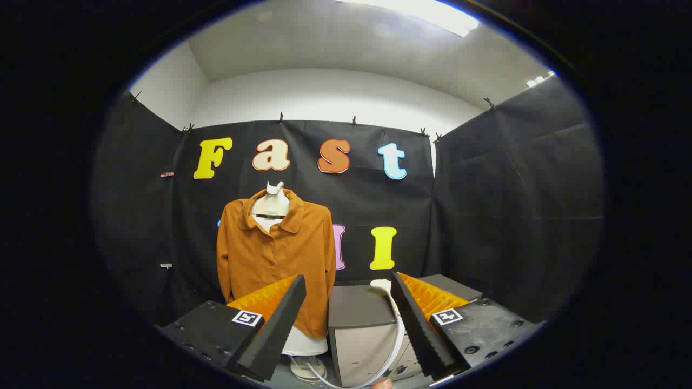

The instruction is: Iron the clothes twice with a garment steamer, once on the left side and once on the right side.

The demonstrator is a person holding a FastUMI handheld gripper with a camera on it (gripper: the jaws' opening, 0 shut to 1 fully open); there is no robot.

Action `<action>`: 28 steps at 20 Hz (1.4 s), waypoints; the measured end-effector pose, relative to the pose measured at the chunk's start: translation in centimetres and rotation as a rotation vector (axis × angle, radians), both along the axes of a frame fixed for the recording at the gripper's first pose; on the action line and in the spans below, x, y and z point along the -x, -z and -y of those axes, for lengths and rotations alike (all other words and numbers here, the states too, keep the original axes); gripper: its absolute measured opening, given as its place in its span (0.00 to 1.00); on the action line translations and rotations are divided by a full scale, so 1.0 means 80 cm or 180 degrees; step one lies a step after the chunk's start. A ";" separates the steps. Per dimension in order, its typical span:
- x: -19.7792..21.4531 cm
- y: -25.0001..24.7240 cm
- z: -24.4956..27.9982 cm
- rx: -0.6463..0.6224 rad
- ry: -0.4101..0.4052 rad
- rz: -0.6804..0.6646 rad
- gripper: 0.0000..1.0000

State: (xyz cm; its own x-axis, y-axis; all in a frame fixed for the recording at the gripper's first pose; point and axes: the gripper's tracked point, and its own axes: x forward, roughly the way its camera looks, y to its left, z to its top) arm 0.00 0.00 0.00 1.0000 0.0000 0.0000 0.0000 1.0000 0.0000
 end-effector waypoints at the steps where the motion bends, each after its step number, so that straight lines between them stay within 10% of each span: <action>1: -0.001 0.004 -0.002 0.0003 -0.0015 -0.0045 0.98; 19: 0.009 0.014 0.008 0.0058 0.0057 -0.0152 0.98; 28: -0.063 0.097 0.070 -0.0028 0.0227 -0.0722 0.98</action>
State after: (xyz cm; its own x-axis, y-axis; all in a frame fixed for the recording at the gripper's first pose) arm 5.04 -5.59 -7.73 0.9719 -0.0698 -0.2249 0.0718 0.9974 0.0006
